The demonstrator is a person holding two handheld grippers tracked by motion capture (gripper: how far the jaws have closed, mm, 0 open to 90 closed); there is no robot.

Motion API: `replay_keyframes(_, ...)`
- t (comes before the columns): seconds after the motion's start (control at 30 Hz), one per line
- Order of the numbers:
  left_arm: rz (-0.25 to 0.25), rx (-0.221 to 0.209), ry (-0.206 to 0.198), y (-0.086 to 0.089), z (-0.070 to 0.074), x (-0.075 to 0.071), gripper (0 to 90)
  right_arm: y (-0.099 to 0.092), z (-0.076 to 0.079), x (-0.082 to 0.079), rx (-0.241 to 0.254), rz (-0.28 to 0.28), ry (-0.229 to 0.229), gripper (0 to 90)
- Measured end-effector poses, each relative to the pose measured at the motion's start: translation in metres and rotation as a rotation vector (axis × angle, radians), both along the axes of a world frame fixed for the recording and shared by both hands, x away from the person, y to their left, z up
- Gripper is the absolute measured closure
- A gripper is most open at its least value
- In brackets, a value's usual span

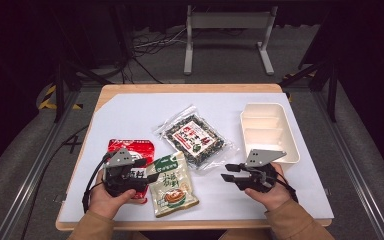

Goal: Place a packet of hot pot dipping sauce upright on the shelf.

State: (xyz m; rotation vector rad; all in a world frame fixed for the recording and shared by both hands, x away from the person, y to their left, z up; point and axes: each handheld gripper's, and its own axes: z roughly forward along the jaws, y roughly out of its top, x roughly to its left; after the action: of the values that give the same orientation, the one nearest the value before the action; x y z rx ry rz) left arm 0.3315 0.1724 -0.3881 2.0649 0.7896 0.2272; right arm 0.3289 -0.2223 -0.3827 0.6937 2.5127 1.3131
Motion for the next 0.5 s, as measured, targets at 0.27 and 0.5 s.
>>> replay_keyframes(0.27, 0.023, -0.034, -0.007, 0.013, 0.005, -0.001, 35.8, 0.01, 0.01, 0.002, -0.005, 0.034, -0.014, 58.1)
replay_keyframes(0.5, 0.046, -0.037, 0.009, 0.022, 0.002, 0.006, 34.6, 0.031, 0.018, 0.01, -0.013, 0.089, -0.004, 54.3)
